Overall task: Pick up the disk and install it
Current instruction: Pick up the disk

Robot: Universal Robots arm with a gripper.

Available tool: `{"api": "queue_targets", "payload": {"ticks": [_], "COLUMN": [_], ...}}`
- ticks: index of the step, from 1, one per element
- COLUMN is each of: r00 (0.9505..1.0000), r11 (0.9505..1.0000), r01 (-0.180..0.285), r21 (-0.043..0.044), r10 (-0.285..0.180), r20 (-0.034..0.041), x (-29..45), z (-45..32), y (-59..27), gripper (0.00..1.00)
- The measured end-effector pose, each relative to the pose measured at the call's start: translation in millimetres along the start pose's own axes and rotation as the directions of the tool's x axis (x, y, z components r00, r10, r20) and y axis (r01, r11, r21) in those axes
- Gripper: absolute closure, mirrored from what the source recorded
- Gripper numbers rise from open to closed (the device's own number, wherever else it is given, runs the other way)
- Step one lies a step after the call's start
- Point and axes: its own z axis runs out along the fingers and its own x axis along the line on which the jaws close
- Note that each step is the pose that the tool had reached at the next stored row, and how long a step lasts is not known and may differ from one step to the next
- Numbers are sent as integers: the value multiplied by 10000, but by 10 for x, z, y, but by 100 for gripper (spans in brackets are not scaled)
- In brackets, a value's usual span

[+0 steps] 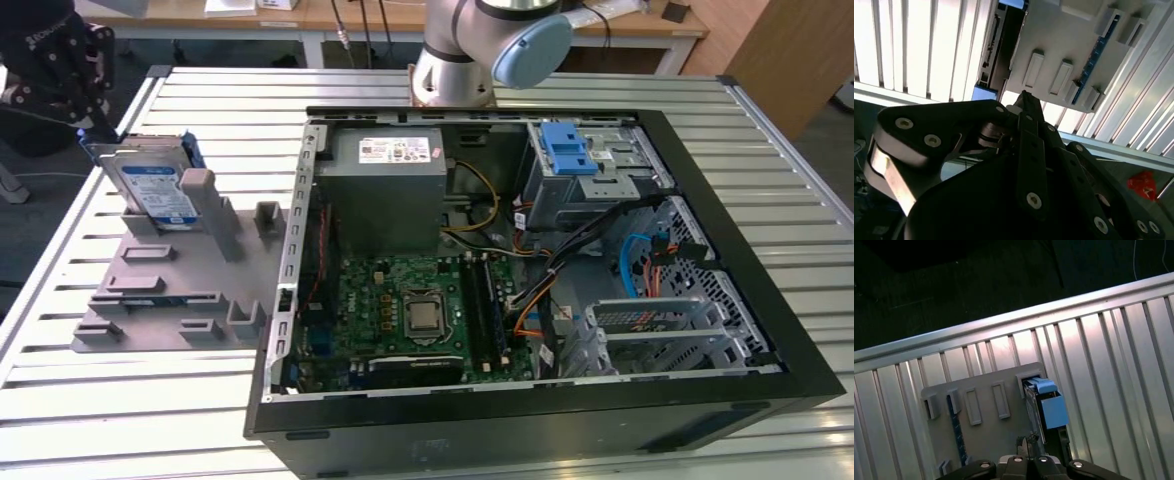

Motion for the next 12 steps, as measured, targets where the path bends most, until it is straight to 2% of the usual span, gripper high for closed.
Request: {"api": "queue_targets", "payload": {"ticks": [3, 7, 12], "r00": [10000, 9991, 9937], "r11": [10000, 9991, 9937], "r01": [61, 421, 1119], "r21": [6, 2, -9], "r10": [-61, -421, -1119], "r20": [0, -7, -9], "x": [-9, -20, -23], "z": [0, 1, 4], "y": [10, 14, 14], "gripper": [89, 89, 89]}}
